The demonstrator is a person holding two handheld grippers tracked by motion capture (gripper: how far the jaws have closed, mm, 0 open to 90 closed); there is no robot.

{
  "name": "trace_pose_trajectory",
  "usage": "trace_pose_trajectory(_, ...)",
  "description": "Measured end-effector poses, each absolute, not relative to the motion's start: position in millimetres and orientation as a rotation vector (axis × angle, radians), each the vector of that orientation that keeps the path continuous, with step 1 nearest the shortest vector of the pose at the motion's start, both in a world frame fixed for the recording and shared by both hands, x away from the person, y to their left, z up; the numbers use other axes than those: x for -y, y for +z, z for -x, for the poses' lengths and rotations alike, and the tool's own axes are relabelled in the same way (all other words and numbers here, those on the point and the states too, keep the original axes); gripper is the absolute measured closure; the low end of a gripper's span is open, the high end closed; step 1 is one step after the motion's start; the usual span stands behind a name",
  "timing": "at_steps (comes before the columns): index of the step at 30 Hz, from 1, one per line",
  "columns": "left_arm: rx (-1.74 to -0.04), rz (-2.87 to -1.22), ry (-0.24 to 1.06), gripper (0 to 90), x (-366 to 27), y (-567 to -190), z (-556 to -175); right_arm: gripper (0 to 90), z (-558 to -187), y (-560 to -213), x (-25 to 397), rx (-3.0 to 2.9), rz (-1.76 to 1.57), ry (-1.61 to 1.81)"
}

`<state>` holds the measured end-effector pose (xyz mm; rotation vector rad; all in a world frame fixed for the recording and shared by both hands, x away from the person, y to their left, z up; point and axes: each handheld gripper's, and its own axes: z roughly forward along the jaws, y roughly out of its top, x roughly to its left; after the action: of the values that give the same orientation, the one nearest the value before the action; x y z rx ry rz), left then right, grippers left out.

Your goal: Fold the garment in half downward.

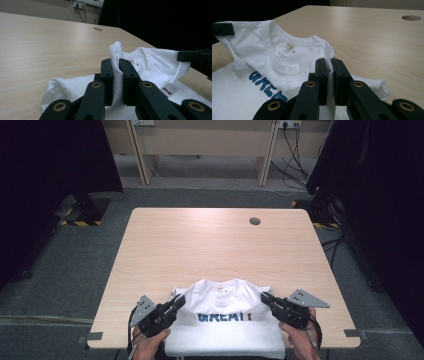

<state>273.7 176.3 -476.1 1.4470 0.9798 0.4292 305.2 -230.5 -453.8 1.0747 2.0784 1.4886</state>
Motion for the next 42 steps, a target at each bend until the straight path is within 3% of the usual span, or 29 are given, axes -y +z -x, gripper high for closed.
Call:
trace_pose_trajectory(7,-0.907,-1.541,0.375,78.5,-175.3,-479.0,-257.0,83.6,-283.6,-456.0,227.6,-2.082,-1.04,1.468)
trace_pose_trajectory(18,-0.877,-1.555,0.354,75.0,-179.1,-473.7,-245.8,80.6,-259.1,-457.8,233.9,-2.046,-1.046,1.46)
trace_pose_trajectory(23,-0.95,-1.52,0.284,54.2,-183.6,-478.7,-250.7,60.4,-263.5,-454.5,238.2,-2.025,-1.104,1.5)
trace_pose_trajectory(24,-0.986,-1.508,0.268,45.4,-185.1,-480.2,-252.5,56.7,-265.5,-453.9,240.5,-2.011,-1.126,1.499)
trace_pose_trajectory(31,-1.107,-1.459,0.209,25.5,-193.4,-490.0,-261.3,46.4,-280.5,-457.9,256.5,-2.028,-1.22,1.405)
trace_pose_trajectory(36,-1.164,-1.54,0.229,25.2,-189.4,-496.5,-264.6,44.5,-285.1,-467.3,254.7,-2.101,-1.237,1.301)
trace_pose_trajectory(42,-1.202,-1.722,0.343,30.6,-174.3,-501.4,-268.2,43.8,-283.6,-477.9,236.9,-2.234,-1.154,1.157)
